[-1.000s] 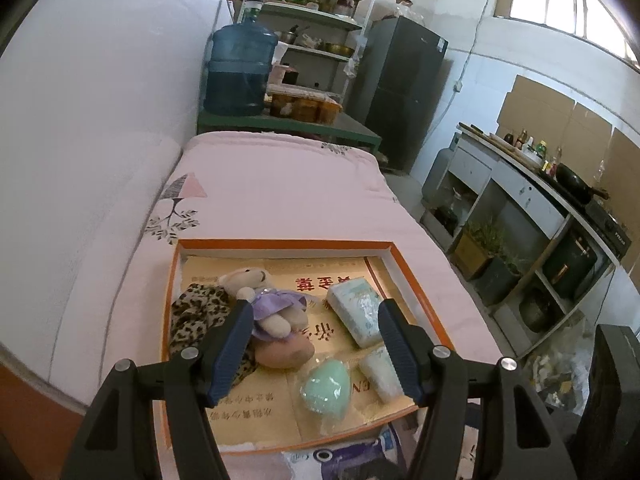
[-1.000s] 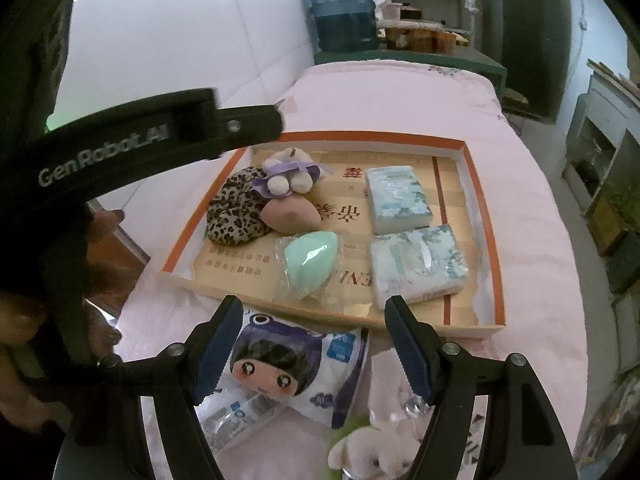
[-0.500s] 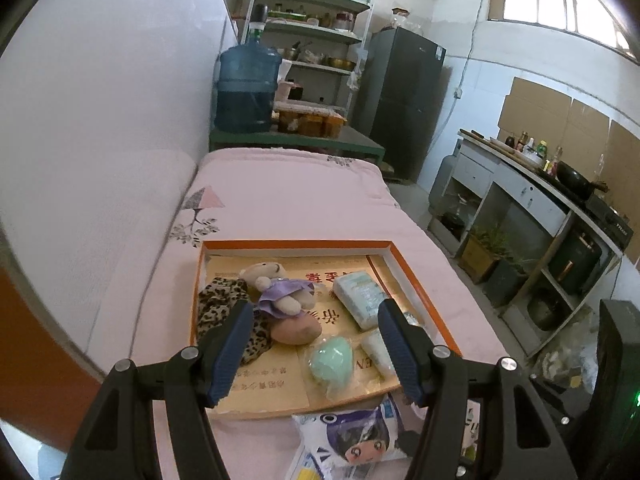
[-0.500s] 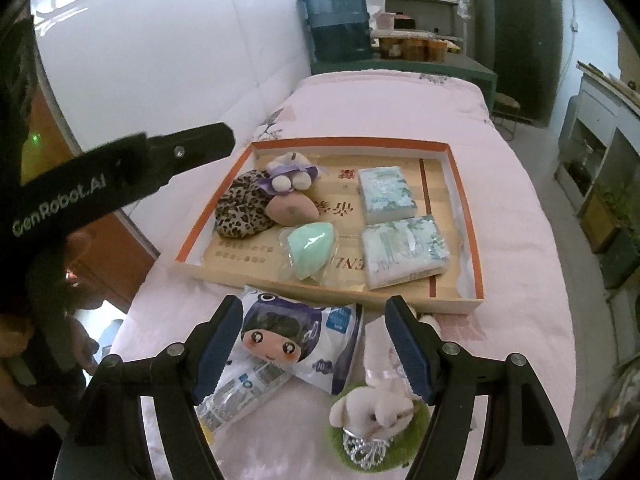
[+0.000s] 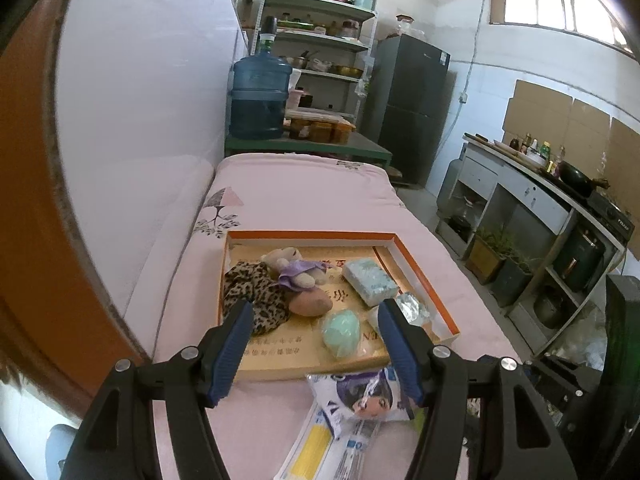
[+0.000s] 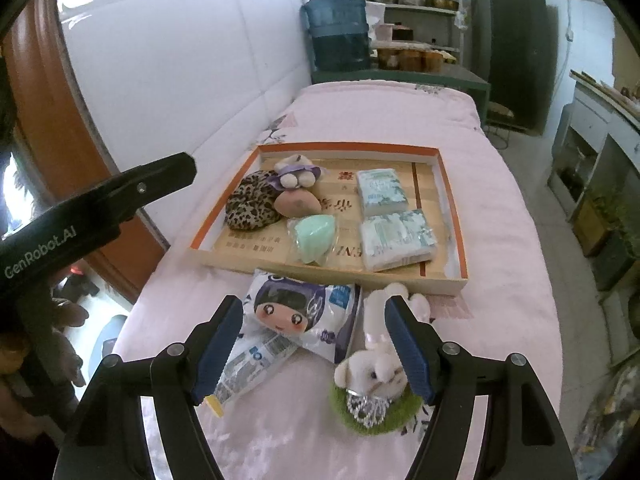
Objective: Organize soft objects
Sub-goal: 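Move both tools back toward the remaining items on the bed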
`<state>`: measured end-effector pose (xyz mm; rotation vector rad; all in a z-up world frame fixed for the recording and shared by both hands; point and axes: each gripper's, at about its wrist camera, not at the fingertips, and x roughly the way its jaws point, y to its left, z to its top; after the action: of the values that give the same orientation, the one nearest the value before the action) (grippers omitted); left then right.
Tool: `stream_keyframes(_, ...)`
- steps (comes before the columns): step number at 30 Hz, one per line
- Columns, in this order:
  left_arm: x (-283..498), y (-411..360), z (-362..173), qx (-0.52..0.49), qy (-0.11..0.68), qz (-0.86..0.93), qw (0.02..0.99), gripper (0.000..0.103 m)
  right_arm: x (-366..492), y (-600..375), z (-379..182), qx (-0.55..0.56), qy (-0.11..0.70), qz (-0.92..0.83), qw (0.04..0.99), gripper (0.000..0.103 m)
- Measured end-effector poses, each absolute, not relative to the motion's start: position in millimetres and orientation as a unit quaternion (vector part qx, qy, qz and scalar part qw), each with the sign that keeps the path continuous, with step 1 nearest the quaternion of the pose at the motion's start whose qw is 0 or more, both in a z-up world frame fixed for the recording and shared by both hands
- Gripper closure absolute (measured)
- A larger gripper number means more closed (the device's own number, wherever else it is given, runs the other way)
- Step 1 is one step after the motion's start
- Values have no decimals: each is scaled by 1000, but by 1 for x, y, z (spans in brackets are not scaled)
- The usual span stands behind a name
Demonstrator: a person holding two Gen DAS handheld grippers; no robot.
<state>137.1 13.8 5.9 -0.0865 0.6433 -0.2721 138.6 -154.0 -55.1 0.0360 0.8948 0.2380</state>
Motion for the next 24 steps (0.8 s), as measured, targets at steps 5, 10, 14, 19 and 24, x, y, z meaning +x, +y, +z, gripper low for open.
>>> stream_keyframes(5,119,24,6,-44,312,-127,941,39,125,-155,-52,14,428,110,897,28)
stream_keyframes(10,105,30,6,-46,309,-125,942,38,112,-163,-51,17,425,102,899,28)
stream_keyframes(14,97,34,5,-43,306,-124,943,38,103,-170,-50,23,424,95,900,28)
stream_keyframes(19,87,37,3,-45,303,-128,943,38,90,-177,-50,26,421,89,902,28)
stream_keyframes(24,77,38,1,-43,299,-134,944,38,78,-183,-54,30,421,85,902,28)
